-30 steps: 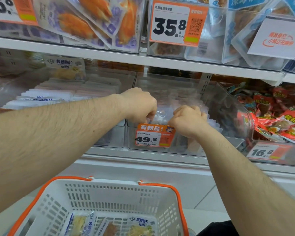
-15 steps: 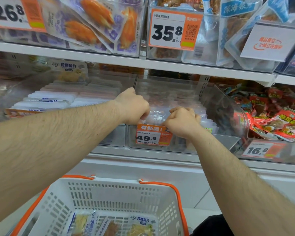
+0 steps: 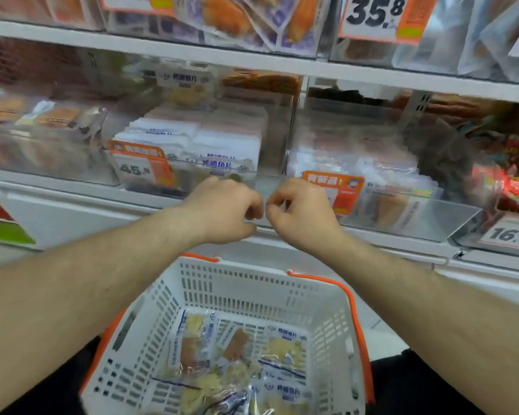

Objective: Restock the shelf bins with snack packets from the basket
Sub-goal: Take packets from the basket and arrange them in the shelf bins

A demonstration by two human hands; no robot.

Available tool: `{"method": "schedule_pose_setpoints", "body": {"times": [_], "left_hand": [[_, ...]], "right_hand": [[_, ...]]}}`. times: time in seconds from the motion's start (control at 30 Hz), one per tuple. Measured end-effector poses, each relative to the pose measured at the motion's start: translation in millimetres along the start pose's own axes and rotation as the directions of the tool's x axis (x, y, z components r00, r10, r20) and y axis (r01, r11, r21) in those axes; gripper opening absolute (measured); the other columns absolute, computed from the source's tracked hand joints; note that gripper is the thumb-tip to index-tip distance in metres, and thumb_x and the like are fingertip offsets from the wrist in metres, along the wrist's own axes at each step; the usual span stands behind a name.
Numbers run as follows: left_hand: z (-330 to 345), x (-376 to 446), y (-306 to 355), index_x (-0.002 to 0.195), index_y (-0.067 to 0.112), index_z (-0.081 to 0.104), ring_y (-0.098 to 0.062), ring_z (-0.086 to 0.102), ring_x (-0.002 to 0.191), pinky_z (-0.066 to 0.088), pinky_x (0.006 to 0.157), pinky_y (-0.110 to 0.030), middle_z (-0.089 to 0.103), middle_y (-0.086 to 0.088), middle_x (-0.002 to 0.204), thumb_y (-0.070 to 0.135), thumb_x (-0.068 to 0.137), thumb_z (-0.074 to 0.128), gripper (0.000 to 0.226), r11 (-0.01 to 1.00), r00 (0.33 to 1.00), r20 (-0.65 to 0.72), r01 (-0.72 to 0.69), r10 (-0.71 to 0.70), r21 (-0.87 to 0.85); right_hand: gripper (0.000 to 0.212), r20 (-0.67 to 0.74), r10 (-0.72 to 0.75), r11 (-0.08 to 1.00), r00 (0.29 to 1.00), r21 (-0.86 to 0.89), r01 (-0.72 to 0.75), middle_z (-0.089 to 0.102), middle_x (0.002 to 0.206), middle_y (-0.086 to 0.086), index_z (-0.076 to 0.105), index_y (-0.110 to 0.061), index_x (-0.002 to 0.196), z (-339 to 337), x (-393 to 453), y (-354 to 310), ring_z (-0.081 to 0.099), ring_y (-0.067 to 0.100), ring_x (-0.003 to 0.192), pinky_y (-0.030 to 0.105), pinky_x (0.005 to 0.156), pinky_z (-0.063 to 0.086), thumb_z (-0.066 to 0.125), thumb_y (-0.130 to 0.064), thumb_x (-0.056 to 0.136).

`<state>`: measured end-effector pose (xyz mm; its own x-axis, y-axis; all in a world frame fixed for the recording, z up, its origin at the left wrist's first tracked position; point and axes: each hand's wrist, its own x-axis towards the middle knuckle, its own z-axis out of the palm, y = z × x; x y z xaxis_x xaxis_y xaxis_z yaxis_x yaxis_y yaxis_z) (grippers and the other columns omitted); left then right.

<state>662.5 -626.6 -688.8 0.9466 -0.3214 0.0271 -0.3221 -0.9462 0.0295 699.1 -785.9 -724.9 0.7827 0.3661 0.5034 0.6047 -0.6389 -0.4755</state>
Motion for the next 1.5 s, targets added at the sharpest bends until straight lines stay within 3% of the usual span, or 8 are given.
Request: {"method": "schedule_pose_setpoints", "body": {"times": [0.2,0.37,0.6,0.77,0.97,1.23,1.37,1.5], "left_hand": [[98.7,-27.5,-19.8,0.093,0.028,0.067,-0.018,0.063,0.084,0.051,0.074,-0.032,0.068,0.007,0.094,0.029,0.086,0.067,0.007,0.957,0.885,0.456,0.205,-0.092,-0.205],[162.5,-32.0,-24.1,0.080,0.025,0.063,-0.019,0.049,0.072,0.049,0.072,-0.033,0.062,-0.004,0.087,0.019,0.086,0.064,0.008,0.876,0.825,0.558,0.329,-0.085,-0.352],[218.6,-39.3,-13.3,0.101,0.018,0.073,-0.014,0.064,0.097,0.053,0.093,-0.037,0.069,0.006,0.108,0.021,0.092,0.065,0.013,0.770,0.753,0.654,0.461,-0.077,-0.440],[231.4,-39.1,-10.9,0.090,0.023,0.071,-0.007,0.065,0.086,0.055,0.088,-0.033,0.068,0.013,0.093,0.031,0.092,0.067,0.009,0.745,0.722,0.689,0.496,-0.068,-0.446],[224.6,-39.3,-12.0,0.105,0.018,0.070,-0.004,0.061,0.087,0.050,0.094,-0.029,0.060,0.014,0.096,0.024,0.094,0.062,0.015,0.702,0.722,0.685,0.537,-0.096,-0.468],[213.0,-46.6,-8.3,0.110,0.018,0.070,0.002,0.051,0.082,0.043,0.087,-0.022,0.053,0.018,0.095,0.019,0.094,0.063,0.017,0.729,0.725,0.684,0.510,-0.081,-0.455],[198.9,-45.5,-8.8,0.113,0.016,0.070,-0.012,0.061,0.104,0.049,0.098,-0.033,0.066,0.006,0.117,0.026,0.094,0.064,0.023,0.783,0.748,0.660,0.446,-0.060,-0.433],[181.1,-39.4,-14.7,0.123,0.020,0.062,-0.014,0.058,0.110,0.048,0.099,-0.032,0.060,0.004,0.126,0.026,0.093,0.064,0.030,0.773,0.803,0.587,0.437,-0.105,-0.459]], "right_hand": [[0.014,0.524,0.241,0.970,0.817,-0.140,-0.197,0.068,0.084,0.006,0.061,-0.019,0.067,94.8,-46.9,16.0,0.063,0.027,0.080,0.037,0.071,0.055,0.056,-0.018,0.081],[0.023,0.793,0.382,0.922,0.474,-0.363,-0.135,0.059,0.077,0.009,0.052,-0.012,0.067,159.9,-98.4,53.4,0.050,0.024,0.072,0.033,0.068,0.045,0.052,-0.019,0.089],[0.013,0.820,0.566,0.824,0.090,-0.559,-0.093,0.064,0.097,0.013,0.064,-0.005,0.096,193.4,-195.5,124.6,0.060,0.026,0.088,0.035,0.082,0.054,0.058,-0.014,0.089],[0.061,0.810,0.585,0.793,-0.031,-0.580,-0.186,0.059,0.131,0.014,0.044,-0.013,0.144,195.0,-221.6,141.7,0.057,0.022,0.093,0.029,0.075,0.047,0.065,-0.012,0.087],[0.056,0.789,0.613,0.759,-0.051,-0.605,-0.242,0.054,0.090,0.000,0.046,-0.012,0.133,200.5,-235.3,141.3,0.054,0.014,0.079,0.022,0.063,0.046,0.071,-0.011,0.083],[0.033,0.805,0.591,0.794,-0.049,-0.591,-0.142,0.064,0.121,0.009,0.065,-0.006,0.121,194.8,-230.6,132.6,0.061,0.021,0.103,0.026,0.090,0.051,0.065,-0.001,0.089],[0.033,0.824,0.565,0.812,0.039,-0.547,-0.204,0.064,0.124,0.014,0.065,-0.002,0.123,175.2,-195.4,121.1,0.062,0.026,0.110,0.036,0.096,0.052,0.054,0.000,0.092],[0.017,0.842,0.500,0.854,0.202,-0.441,-0.276,0.061,0.082,0.003,0.066,-0.012,0.079,139.8,-129.4,98.2,0.055,0.013,0.069,0.027,0.065,0.045,0.054,-0.006,0.090]]}}
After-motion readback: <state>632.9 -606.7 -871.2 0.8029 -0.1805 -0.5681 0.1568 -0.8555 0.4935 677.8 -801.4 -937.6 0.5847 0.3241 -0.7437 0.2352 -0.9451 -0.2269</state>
